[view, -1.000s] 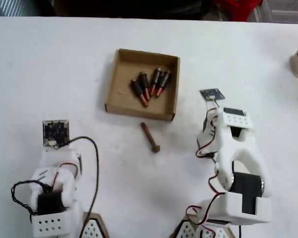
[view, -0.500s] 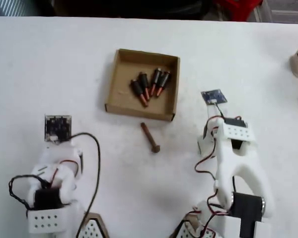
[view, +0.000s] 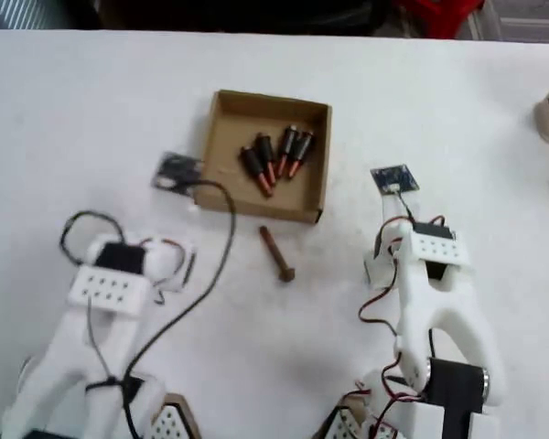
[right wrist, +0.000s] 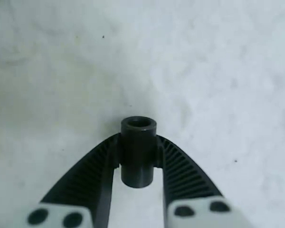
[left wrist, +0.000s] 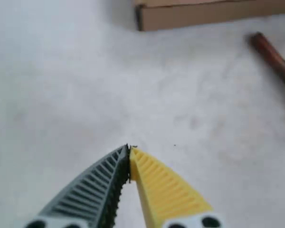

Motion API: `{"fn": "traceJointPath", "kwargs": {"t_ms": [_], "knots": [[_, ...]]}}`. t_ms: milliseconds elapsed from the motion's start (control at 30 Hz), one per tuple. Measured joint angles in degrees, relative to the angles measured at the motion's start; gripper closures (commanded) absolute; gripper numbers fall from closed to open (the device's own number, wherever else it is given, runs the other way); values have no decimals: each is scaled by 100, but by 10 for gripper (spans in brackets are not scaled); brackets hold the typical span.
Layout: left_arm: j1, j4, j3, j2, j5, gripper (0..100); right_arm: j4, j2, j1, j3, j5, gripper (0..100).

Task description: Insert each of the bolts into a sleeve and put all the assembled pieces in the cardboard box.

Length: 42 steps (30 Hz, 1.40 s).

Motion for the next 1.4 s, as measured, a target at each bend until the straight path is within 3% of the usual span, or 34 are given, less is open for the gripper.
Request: {"fn": "traceJointPath", "kwargs": {"t_ms": [233, 467, 567, 800, 1267, 1400], "knots": [[589, 0, -765, 1011, -1855, 730, 0, 0, 0, 0, 0, 982], [1424, -290, -791, 1213, -4009, 729, 0, 0, 0, 0, 0, 982], [1662, -580, -791, 1398, -4527, 726, 0, 0, 0, 26, 132, 982], [2022, -941, -1090, 2277, -5046, 728, 0, 0, 0, 26, 237, 982], [2514, -941, -3024, 4334, -5099, 730, -105, 0, 0, 79, 237, 982], [2523, -941, -3411, 5064, -5099, 795, -105, 0, 9, 79, 264, 981]]}}
